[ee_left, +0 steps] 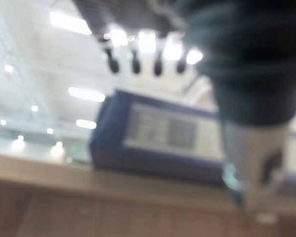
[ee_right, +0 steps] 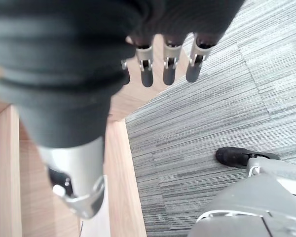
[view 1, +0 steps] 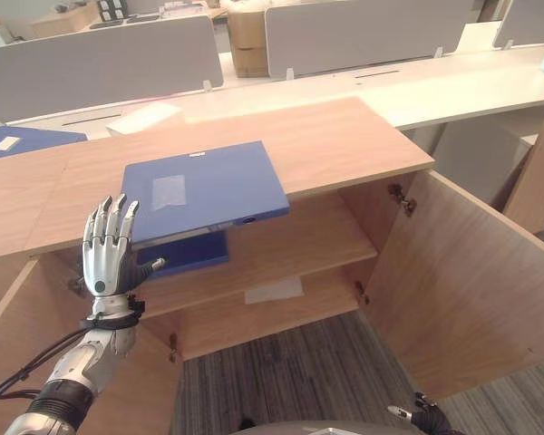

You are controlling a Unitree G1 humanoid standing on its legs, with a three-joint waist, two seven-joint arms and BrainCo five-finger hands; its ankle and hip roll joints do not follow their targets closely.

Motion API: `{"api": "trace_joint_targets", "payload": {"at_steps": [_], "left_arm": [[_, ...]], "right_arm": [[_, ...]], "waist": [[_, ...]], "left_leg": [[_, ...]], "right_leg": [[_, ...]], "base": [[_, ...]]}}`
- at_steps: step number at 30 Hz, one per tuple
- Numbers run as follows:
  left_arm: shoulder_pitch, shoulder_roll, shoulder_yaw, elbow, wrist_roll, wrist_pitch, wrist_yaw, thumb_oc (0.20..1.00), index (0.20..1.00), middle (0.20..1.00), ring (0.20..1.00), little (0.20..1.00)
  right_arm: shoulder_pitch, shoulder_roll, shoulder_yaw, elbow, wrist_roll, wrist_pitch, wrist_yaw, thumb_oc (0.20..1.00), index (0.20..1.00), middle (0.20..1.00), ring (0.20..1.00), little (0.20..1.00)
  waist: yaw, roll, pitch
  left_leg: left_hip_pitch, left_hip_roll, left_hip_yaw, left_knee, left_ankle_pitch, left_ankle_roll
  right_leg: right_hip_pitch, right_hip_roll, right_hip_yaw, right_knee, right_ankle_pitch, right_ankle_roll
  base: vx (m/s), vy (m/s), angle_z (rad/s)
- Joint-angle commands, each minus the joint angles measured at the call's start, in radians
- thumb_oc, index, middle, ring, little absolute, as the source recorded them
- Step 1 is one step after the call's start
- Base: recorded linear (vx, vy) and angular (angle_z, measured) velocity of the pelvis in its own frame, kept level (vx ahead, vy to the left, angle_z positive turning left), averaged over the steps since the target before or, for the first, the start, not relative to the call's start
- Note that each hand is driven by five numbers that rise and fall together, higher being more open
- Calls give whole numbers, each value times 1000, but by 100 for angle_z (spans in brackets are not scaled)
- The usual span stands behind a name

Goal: Put the empty folder in the office cabinet

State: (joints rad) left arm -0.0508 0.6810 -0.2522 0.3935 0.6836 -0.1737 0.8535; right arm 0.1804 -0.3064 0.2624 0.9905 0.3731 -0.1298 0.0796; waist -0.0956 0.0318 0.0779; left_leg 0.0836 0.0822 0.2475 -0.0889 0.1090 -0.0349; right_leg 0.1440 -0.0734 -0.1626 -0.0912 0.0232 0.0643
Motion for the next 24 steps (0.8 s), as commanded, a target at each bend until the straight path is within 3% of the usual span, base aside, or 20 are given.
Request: {"api": "trace_joint_targets", "payload": {"at_steps": [1,12,23,24], "left_arm": [[-173,25,-26,85,19,14,30,1000,1000,1000,1000,1000],[-272,-20,-69,260,13,42,53,1000,1000,1000,1000,1000],[-378,-3,-78,435,-22,32,12,1000,1000,1000,1000,1000],[-385,-3,-79,446,-27,27,0,771,771,771,771,771]], "right_arm": [[-72,-3,-31,14,-9,-27,16,1000,1000,1000,1000,1000],[-71,-17,-29,12,-26,-14,30,1000,1000,1000,1000,1000],[-62,-46,-40,20,-39,-13,56,1000,1000,1000,1000,1000],[-62,-47,-42,20,-40,-13,58,1000,1000,1000,1000,1000]], "waist": [[-1,9,29],[-33,1,25],[-62,-5,25],[-63,-5,25]], "left_leg": [[88,-41,-18,2,-195,19],[100,-42,7,2,-201,27],[107,-45,39,2,-203,34],[108,-45,41,2,-204,35]], "right_leg": [[-2,4,35,4,-51,26],[-4,9,59,4,-43,32],[-12,11,81,4,-32,40],[-13,11,82,4,-32,41]], "base": [[26,26,-13],[23,37,-7],[31,46,-6],[0,0,0]]}}
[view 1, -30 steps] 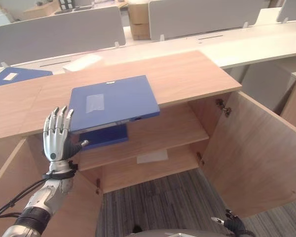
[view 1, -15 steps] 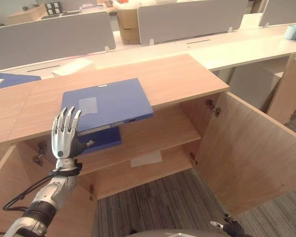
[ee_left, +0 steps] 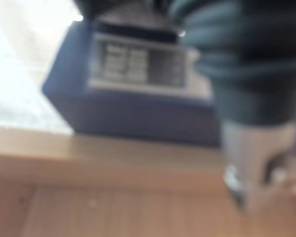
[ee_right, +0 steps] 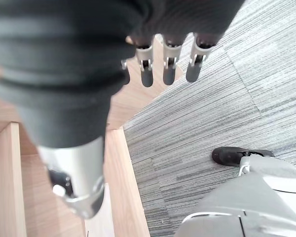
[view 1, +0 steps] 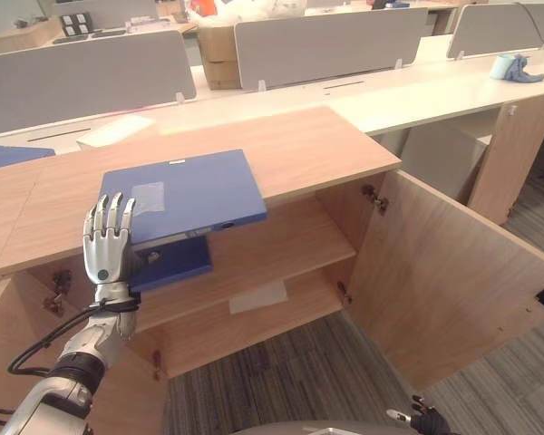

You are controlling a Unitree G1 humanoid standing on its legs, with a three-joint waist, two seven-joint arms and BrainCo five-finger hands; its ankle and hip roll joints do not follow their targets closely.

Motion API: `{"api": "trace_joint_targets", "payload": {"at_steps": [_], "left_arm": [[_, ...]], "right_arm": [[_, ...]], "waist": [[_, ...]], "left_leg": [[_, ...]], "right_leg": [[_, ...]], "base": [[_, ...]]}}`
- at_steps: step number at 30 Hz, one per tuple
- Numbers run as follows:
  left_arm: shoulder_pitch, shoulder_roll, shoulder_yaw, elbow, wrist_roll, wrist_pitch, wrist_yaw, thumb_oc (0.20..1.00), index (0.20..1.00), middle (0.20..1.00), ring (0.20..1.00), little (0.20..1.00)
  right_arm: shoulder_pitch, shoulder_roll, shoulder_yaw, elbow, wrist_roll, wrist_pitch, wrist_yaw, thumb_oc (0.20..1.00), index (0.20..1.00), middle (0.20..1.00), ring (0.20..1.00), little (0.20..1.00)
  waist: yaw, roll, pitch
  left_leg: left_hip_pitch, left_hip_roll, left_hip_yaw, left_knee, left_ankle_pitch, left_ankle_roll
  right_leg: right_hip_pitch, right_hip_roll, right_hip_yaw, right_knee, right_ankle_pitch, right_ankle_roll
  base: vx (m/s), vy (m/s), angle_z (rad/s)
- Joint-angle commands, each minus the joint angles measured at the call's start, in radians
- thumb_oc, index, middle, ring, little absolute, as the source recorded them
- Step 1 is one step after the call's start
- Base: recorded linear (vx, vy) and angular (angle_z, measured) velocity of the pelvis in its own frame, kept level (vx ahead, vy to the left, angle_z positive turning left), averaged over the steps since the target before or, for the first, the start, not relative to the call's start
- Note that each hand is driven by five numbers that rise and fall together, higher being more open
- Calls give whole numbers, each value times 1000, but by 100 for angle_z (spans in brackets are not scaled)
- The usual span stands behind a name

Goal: Put the empty folder in the office cabinet

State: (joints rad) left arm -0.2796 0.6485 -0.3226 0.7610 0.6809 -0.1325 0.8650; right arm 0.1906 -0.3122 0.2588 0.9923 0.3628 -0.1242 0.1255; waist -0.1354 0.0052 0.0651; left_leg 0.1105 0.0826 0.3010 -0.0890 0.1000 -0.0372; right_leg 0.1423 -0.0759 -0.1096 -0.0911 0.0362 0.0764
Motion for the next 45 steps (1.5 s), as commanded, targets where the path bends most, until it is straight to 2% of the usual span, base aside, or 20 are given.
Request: {"api": "trace_joint_targets", "payload": {"at_steps": [1,2,15,17,21,22,24,25,26,28,33,34,35,36,37,38,39,41,43,45], "left_arm": [[-159,29,-10,81,-24,-14,-13,517,517,517,517,517],[-165,26,-14,89,-24,-17,-14,200,200,200,200,200],[-153,41,-35,8,-54,-93,-31,200,200,200,200,200],[-138,54,-29,-65,-82,-99,-28,200,200,200,200,200],[-128,63,-22,-102,-100,-97,-42,200,200,200,200,200],[-99,80,3,-195,-177,-118,-71,200,200,200,200,200],[-99,80,3,-195,-177,-118,-71,200,200,200,200,200],[-65,101,41,-319,-229,-143,-92,200,200,200,200,200],[-65,101,41,-319,-229,-143,-92,200,200,200,200,200],[-7,105,121,-526,-377,-192,-239,200,200,200,200,200],[4,97,130,-564,-422,-195,-279,200,200,200,200,200],[56,41,160,-667,-616,-222,-451,200,200,200,200,200],[56,41,160,-667,-616,-222,-451,200,200,200,200,200],[114,-13,185,-746,-786,-242,-600,200,200,200,200,200],[114,-13,185,-746,-786,-242,-600,200,200,200,200,200],[168,-42,207,-800,-914,-265,-716,200,200,200,200,200],[168,-42,207,-800,-914,-265,-716,200,200,200,200,200],[235,-76,235,-857,-1109,-277,-844,200,200,200,200,200],[281,-101,257,-883,-1263,-257,-949,200,200,200,200,200],[306,-119,268,-894,-1298,-251,-990,200,200,200,200,200]], "right_arm": [[-72,-41,-39,18,-30,-18,12,1000,1000,1000,1000,1000],[-72,-41,-40,19,-30,-19,12,1000,1000,1000,1000,1000],[-79,-39,-43,3,-45,-43,3,1000,1000,1000,1000,1000],[-82,-40,-39,-17,-47,-65,-1,1000,1000,1000,1000,1000],[-83,-41,-35,-33,-45,-65,-1,1000,1000,1000,1000,1000],[-84,-46,-20,-93,-49,-62,-2,1000,1000,1000,1000,1000],[-84,-46,-20,-93,-49,-62,-2,1000,1000,1000,1000,1000],[-86,-53,7,-177,-39,-58,1,1000,1000,1000,1000,1000],[-86,-53,7,-177,-39,-58,1,1000,1000,1000,1000,1000],[-89,-61,29,-290,-34,-49,-2,1000,1000,1000,1000,1000],[-90,-61,30,-309,-33,-45,0,1000,1000,1000,1000,1000],[-90,-55,26,-352,-38,-55,23,1000,1000,1000,1000,1000],[-90,-55,26,-352,-38,-55,23,1000,1000,1000,1000,1000],[-92,-50,21,-415,-47,-52,52,1000,1000,1000,1000,1000],[-92,-50,21,-415,-47,-52,52,1000,1000,1000,1000,1000],[-93,-54,11,-476,-44,-49,88,1000,1000,1000,1000,1000],[-93,-54,11,-476,-44,-49,88,1000,1000,1000,1000,1000],[-98,-62,-2,-565,-35,-45,116,1000,1000,1000,1000,1000],[-102,-73,-13,-629,-2,-39,141,1000,1000,1000,1000,1000],[-105,-80,-20,-665,18,-36,154,1000,1000,1000,1000,1000]], "waist": [[-24,21,38],[-25,20,37],[-14,28,39],[-3,27,41],[1,26,42],[14,24,45],[14,24,45],[31,20,47],[31,20,47],[59,14,47],[63,12,47],[79,9,46],[79,9,46],[94,6,46],[94,6,46],[107,3,47],[107,3,47],[124,-2,49],[137,-5,50],[143,-8,50]], "left_leg": [[81,-46,-12,2,-195,37],[81,-46,-10,2,-196,38],[79,-52,-22,2,-200,41],[74,-52,-32,2,-201,40],[73,-51,-37,2,-200,39],[69,-49,-49,2,-197,37],[69,-49,-49,2,-197,37],[64,-46,-65,2,-193,33],[64,-46,-65,2,-193,33],[58,-43,-92,2,-187,29],[58,-43,-97,2,-186,29],[57,-42,-111,2,-184,28],[57,-42,-111,2,-184,28],[54,-42,-125,2,-181,28],[54,-42,-125,2,-181,28],[50,-42,-137,2,-177,28],[50,-42,-137,2,-177,28],[44,-44,-153,2,-171,28],[39,-46,-164,2,-166,27],[36,-47,-170,2,-164,27]], "right_leg": [[-11,13,29,4,-44,29],[-12,13,30,4,-44,30],[-9,6,14,4,-47,31],[-8,5,4,4,-48,29],[-6,4,-1,4,-50,29],[-3,3,-12,4,-52,27],[-3,3,-12,4,-52,27],[2,0,-27,4,-56,23],[2,0,-27,4,-56,23],[13,-4,-54,4,-63,21],[15,-5,-59,4,-64,21],[22,-7,-75,4,-67,20],[22,-7,-75,4,-67,20],[25,-7,-87,4,-69,18],[25,-7,-87,4,-69,18],[28,-8,-97,4,-69,16],[28,-8,-97,4,-69,16],[28,-10,-111,4,-68,15],[29,-11,-120,4,-67,14],[29,-12,-124,4,-66,14]], "base": [[0,0,0],[0,0,0],[-4,0,0],[-42,-25,4],[-24,-14,10],[-38,-21,4],[-44,-25,3],[-49,-29,3],[-89,-54,21],[-64,-44,28],[-12,-13,22],[-17,-22,9],[-31,-34,14],[-14,-12,6],[-31,-16,6],[0,0,0],[-39,-4,5],[-44,2,21],[-33,5,22],[-13,2,7]]}}
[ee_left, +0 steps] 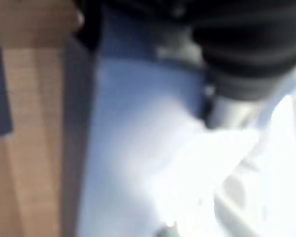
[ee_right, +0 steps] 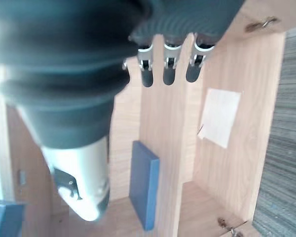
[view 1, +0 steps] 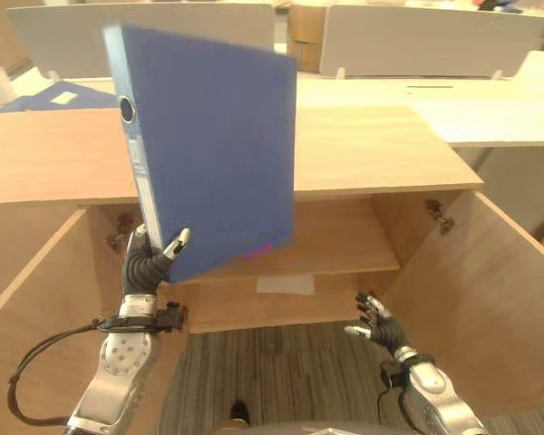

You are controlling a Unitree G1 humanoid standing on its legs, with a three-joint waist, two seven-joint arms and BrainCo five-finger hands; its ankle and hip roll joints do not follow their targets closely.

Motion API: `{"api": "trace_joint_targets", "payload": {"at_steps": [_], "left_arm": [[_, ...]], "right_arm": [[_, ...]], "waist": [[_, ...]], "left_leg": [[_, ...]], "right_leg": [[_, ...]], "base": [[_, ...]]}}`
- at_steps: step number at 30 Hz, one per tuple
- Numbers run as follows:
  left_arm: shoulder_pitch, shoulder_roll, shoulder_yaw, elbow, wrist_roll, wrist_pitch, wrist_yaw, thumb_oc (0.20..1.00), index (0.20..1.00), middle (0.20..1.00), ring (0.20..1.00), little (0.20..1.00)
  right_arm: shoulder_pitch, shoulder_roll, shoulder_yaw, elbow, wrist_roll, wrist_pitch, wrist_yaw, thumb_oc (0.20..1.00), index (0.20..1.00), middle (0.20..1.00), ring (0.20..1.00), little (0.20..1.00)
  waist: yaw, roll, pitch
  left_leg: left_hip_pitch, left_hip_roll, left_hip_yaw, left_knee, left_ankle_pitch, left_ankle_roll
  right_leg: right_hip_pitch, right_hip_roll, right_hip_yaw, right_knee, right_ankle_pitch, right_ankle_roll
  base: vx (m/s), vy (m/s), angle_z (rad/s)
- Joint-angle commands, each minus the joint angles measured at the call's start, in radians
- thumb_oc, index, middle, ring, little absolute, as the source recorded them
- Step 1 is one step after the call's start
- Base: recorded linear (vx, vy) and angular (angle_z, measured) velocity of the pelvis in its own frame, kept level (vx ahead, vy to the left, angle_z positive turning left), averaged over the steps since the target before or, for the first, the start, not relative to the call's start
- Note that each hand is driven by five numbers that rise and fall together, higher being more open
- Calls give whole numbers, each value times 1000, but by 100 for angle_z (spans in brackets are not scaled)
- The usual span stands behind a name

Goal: Put the empty folder in the office cabinet

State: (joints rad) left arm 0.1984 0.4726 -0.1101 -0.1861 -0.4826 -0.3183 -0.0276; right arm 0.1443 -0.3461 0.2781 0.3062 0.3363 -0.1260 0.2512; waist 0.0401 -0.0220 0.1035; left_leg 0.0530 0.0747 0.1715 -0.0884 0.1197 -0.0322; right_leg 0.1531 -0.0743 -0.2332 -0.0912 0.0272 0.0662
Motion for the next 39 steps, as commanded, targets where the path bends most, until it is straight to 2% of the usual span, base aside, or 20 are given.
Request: {"api": "trace_joint_targets", "payload": {"at_steps": [1,5,10,13,22,30,39], "left_arm": [[-172,57,55,53,-135,-65,-97,200,200,200,200,200],[-112,28,63,30,-179,-47,-195,200,200,200,200,200],[-104,31,55,34,-190,-71,-266,200,200,200,200,200],[-106,48,55,32,-188,-85,-294,200,200,200,200,200],[-124,85,56,33,-199,-65,-352,200,200,200,200,200],[-163,105,7,62,-208,-60,-402,200,200,200,200,200],[-175,108,-22,94,-171,-75,-403,200,200,200,200,200]], "right_arm": [[-59,-47,-39,21,45,-35,28,1000,1000,1000,1000,1000],[-71,-77,-67,-123,125,-20,61,1000,1000,1000,1000,1000],[-103,-107,-93,-204,181,-24,49,1000,1000,1000,1000,1000],[-124,-131,-118,-251,219,-33,52,1000,1000,1000,1000,1000],[-226,-202,-174,-354,305,-70,17,1000,1000,1000,1000,1000],[-414,-248,-188,-323,372,-34,-57,1000,1000,1000,1000,1000],[-492,-227,-143,-308,396,26,-42,1000,1000,1000,1000,1000]], "waist": [[-33,20,12],[-16,13,14],[-7,10,10],[-3,10,7],[14,4,-2],[52,-5,-10],[67,-8,-14]], "left_leg": [[94,-39,-40,1,-184,22],[85,-43,-55,1,-178,23],[82,-46,-59,1,-175,24],[80,-47,-60,1,-174,24],[77,-48,-60,1,-175,25],[72,-55,-70,1,-178,30],[69,-61,-71,1,-177,33]], "right_leg": [[18,-14,-1,4,-57,24],[15,-18,-14,4,-53,25],[14,-22,-23,4,-49,27],[12,-26,-26,4,-45,30],[10,-34,-37,4,-41,35],[12,-42,-56,4,-40,38],[11,-49,-65,4,-35,41]], "base": [[-16,2,7],[-33,12,9],[-10,9,2],[-3,8,1],[-1,17,1],[3,38,7],[12,23,4]]}}
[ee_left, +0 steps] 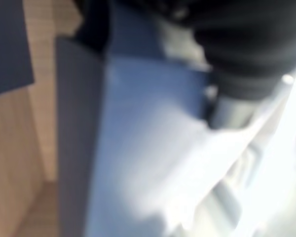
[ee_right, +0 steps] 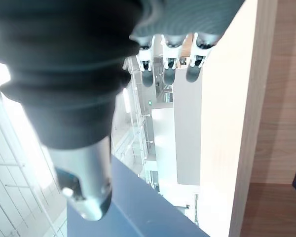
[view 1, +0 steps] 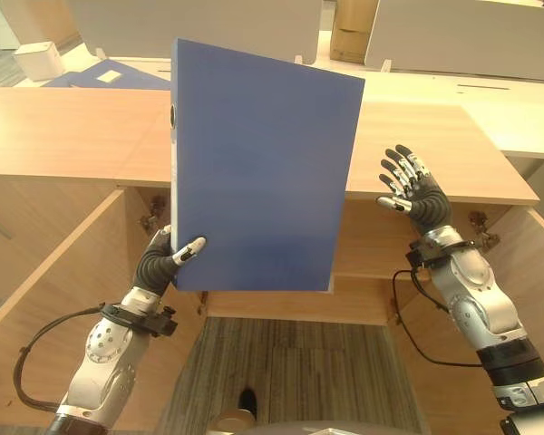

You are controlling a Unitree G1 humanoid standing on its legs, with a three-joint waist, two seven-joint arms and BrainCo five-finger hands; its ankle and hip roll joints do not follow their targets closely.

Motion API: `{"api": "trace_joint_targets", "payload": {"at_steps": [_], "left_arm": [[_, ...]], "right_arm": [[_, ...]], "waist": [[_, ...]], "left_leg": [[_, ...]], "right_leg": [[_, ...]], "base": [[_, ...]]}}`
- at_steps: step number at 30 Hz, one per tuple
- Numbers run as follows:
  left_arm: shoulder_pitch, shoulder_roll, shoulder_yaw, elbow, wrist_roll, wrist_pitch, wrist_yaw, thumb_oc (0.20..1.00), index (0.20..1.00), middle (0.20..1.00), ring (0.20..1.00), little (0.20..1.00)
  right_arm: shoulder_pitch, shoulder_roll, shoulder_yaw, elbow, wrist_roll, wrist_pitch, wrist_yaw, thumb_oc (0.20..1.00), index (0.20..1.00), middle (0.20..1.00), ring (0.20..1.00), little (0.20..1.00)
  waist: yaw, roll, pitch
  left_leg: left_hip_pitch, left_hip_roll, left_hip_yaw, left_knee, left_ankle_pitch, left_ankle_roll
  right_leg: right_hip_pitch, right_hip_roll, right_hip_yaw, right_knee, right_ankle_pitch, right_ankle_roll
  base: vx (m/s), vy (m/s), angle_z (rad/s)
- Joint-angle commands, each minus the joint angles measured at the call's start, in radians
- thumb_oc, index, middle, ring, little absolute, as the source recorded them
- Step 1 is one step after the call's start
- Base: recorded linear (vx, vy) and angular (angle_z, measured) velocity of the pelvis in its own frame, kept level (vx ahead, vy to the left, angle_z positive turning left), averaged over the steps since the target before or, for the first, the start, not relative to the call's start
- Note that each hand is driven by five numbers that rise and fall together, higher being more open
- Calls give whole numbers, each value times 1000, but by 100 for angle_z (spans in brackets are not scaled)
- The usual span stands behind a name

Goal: Put the empty folder in the office cabinet

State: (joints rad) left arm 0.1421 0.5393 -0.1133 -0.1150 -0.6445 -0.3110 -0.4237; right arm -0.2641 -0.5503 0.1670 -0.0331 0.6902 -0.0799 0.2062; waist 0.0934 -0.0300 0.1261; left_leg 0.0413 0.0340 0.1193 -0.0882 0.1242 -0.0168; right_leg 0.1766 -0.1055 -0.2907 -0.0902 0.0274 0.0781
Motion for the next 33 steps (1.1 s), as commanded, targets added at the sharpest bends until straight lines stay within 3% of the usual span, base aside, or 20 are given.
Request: {"api": "trace_joint_targets", "payload": {"at_steps": [1,18,25,26,27,28,33], "left_arm": [[-123,43,-25,28,-8,-87,-7,200,200,200,200,200],[-218,9,-125,48,19,-134,16,200,200,200,200,200],[-270,-18,-191,50,26,-110,32,200,200,200,200,200],[-274,-21,-198,49,28,-104,37,200,200,200,200,200],[-275,-22,-201,51,30,-105,39,200,200,200,200,200],[-279,-27,-212,58,34,-105,47,200,200,200,200,200],[-273,-27,-221,69,43,-121,78,200,200,200,200,200]], "right_arm": [[-101,-15,-16,35,50,-9,-2,1000,1000,1000,1000,1000],[-220,93,116,66,94,93,-73,1000,1000,1000,1000,1000],[-252,145,171,73,94,112,-97,1000,1000,1000,1000,1000],[-257,151,176,79,88,113,-94,454,454,454,454,454],[-258,154,179,80,84,111,-96,247,247,247,247,247],[-261,163,191,87,68,107,-97,200,200,200,200,200],[-257,165,203,93,34,77,-105,200,200,200,200,200]], "waist": [[17,0,-36],[28,-5,-39],[24,-5,-38],[24,-5,-37],[24,-5,-37],[24,-5,-37],[23,-4,-39]], "left_leg": [[80,-20,-18,1,-181,18],[79,-26,-17,1,-182,22],[83,-26,-13,1,-184,22],[84,-25,-14,1,-184,22],[84,-25,-13,1,-184,22],[84,-24,-12,1,-184,21],[85,-22,-8,1,-182,19]], "right_leg": [[-13,-19,-8,3,-34,29],[-15,-22,-11,3,-29,31],[-13,-21,-8,3,-31,30],[-12,-21,-8,3,-31,30],[-12,-21,-7,3,-32,30],[-12,-21,-8,3,-32,29],[-10,-20,-9,3,-34,28]], "base": [[0,0,0],[1,3,0],[0,0,0],[0,0,0],[0,0,0],[0,0,0],[0,0,0]]}}
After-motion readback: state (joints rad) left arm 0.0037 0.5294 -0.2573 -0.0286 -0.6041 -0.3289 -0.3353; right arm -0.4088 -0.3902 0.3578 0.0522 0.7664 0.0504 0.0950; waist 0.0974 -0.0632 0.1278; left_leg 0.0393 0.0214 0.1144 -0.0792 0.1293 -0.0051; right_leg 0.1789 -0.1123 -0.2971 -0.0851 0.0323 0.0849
